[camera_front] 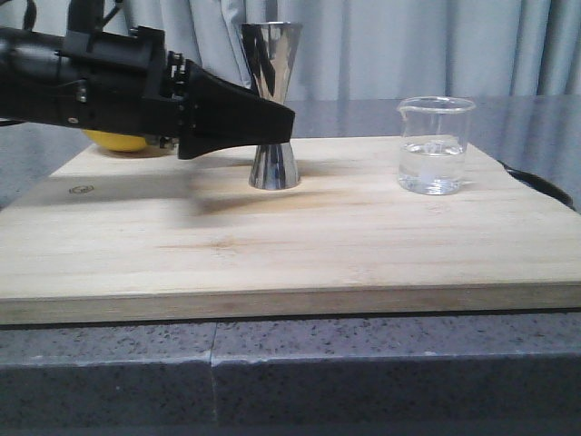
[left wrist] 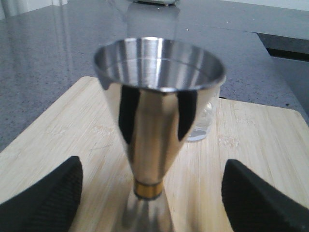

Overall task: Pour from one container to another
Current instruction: 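Reach the left gripper to the steel jigger and close around its waist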

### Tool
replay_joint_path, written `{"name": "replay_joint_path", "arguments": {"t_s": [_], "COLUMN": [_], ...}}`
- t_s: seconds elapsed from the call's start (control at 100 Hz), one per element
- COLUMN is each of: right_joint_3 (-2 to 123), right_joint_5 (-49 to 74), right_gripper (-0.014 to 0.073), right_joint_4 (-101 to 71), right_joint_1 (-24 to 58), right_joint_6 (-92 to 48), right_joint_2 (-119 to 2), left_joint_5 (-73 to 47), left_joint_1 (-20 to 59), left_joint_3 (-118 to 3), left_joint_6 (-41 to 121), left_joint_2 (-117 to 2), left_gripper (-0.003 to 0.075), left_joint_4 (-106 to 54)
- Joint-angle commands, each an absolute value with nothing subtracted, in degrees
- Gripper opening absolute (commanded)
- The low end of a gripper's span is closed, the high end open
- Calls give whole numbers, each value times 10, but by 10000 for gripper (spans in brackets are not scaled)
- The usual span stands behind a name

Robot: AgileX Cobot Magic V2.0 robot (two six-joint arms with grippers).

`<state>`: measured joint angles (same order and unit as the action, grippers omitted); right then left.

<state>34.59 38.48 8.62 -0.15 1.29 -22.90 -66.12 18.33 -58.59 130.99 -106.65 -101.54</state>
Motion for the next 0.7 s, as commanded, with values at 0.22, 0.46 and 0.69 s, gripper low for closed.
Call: {"name": "replay_joint_path", "arguments": {"t_s": [0.22, 0.46, 0.69], "right_joint_3": [366, 366, 366], "right_joint_5": [337, 337, 337], "right_gripper": [522, 522, 522], "right_joint_4": [90, 90, 90], "right_joint_1": [-4, -4, -4], "right_joint_6": [12, 12, 12], "right_joint_2": [-238, -238, -238], "left_joint_5": [-723, -727, -727], "left_joint_1": [204, 207, 207], "left_joint_3": [-636, -637, -654], "left_joint_6": [1311, 1311, 1297], "left_joint_2": [-1054, -1054, -1054], "left_gripper": [397, 230, 223], "left_joint_4": [-1060, -1060, -1060]}}
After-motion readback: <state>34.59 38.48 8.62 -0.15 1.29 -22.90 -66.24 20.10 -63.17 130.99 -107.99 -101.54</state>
